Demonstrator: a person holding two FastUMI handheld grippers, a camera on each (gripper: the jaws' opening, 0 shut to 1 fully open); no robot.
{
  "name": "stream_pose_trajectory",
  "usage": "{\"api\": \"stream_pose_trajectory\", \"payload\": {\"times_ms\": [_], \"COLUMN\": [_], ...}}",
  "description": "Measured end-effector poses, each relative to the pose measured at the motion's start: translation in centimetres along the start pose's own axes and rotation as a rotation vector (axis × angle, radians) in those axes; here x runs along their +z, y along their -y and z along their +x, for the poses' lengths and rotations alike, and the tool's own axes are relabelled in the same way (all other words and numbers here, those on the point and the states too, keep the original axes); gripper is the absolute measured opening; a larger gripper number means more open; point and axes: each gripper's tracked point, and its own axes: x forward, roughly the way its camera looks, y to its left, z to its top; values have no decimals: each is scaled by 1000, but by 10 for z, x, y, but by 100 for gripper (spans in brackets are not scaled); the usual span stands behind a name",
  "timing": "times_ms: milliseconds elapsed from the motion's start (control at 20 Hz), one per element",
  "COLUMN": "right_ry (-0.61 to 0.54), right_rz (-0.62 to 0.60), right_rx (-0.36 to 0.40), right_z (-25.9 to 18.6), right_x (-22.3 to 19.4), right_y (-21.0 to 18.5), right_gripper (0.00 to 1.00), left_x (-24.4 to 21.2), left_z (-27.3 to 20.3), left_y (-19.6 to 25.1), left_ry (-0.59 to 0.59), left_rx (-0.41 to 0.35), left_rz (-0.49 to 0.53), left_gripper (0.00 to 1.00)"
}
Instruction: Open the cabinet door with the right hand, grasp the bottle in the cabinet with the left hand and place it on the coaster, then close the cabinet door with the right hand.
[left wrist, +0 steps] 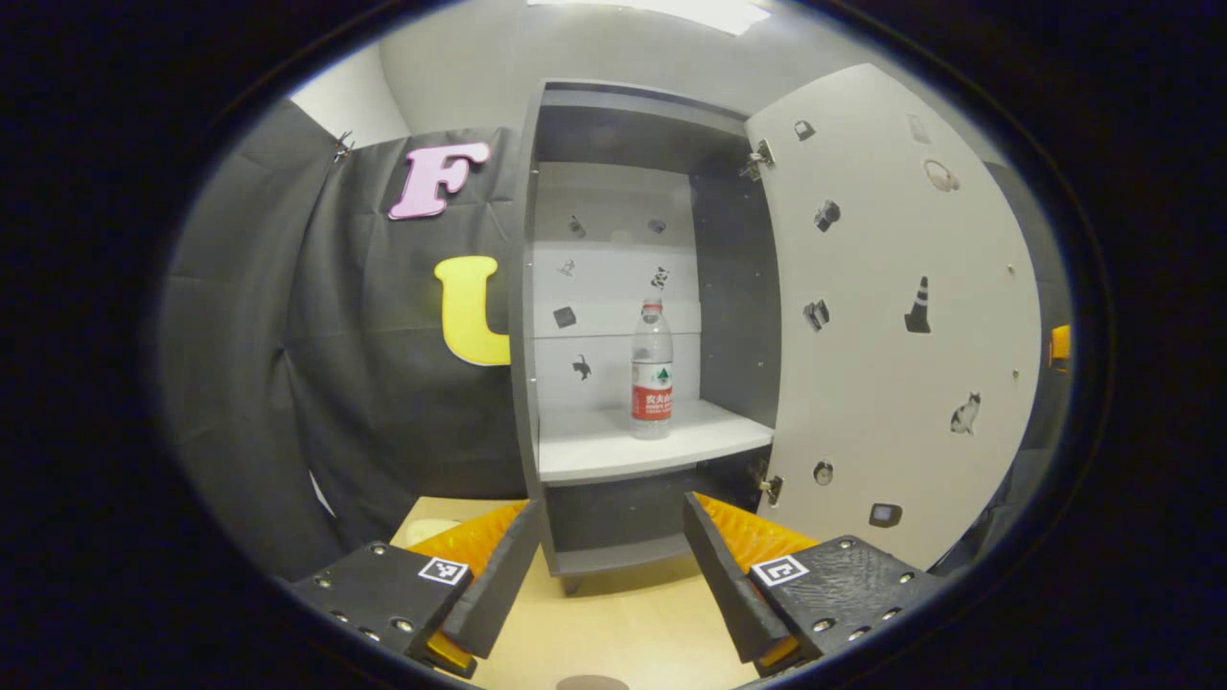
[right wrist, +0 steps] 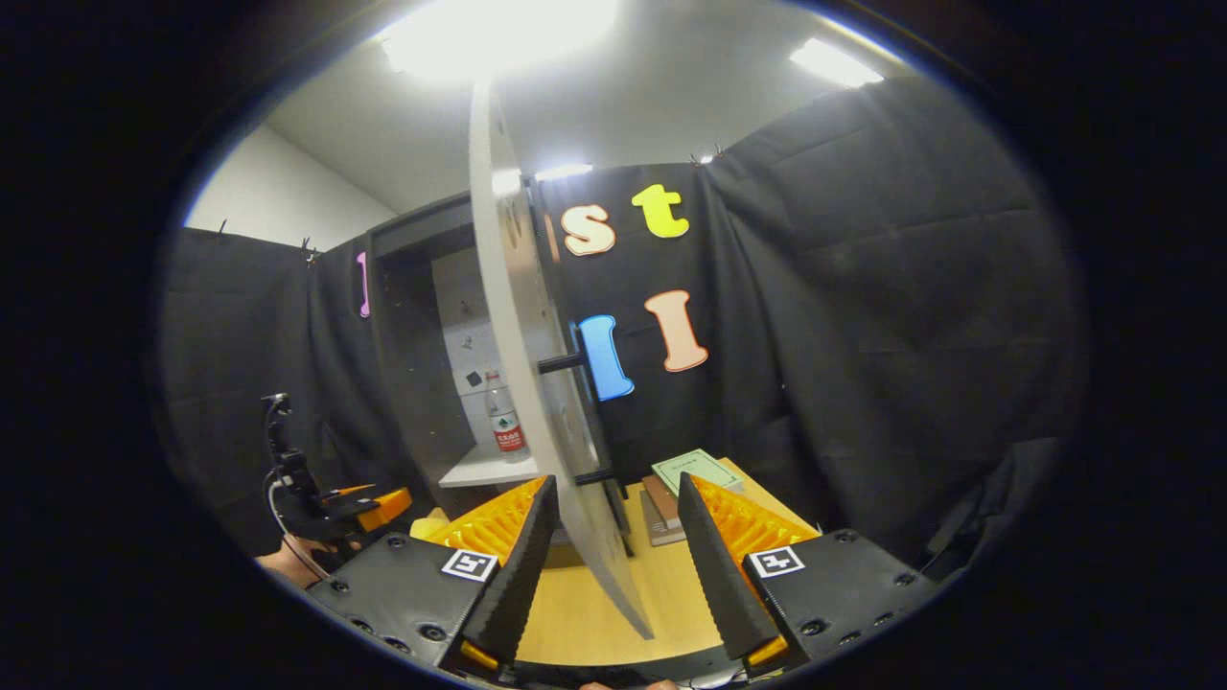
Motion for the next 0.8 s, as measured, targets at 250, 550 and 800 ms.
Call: {"api": "stream_pose_trajectory", "payload": {"times_ms": [250,550,800], "right_ry": [-75,-80,-60], "right_rz": [-21,-55,-68], "right_rx": [48,130,150], "right_z": [-4,19,47], "right_x": [-24,-44,-52], "right_y": [-32,-75,-82], "right_gripper": [98,98,98], "left_x": [32,55,56], "left_z": [56,134,202], "left_y": [5,6,20], "left_ry": [52,73,44], "left_rx": [-41,-90,-152], "left_rz": [40,-38,-13], "left_gripper": [91,90,89]}}
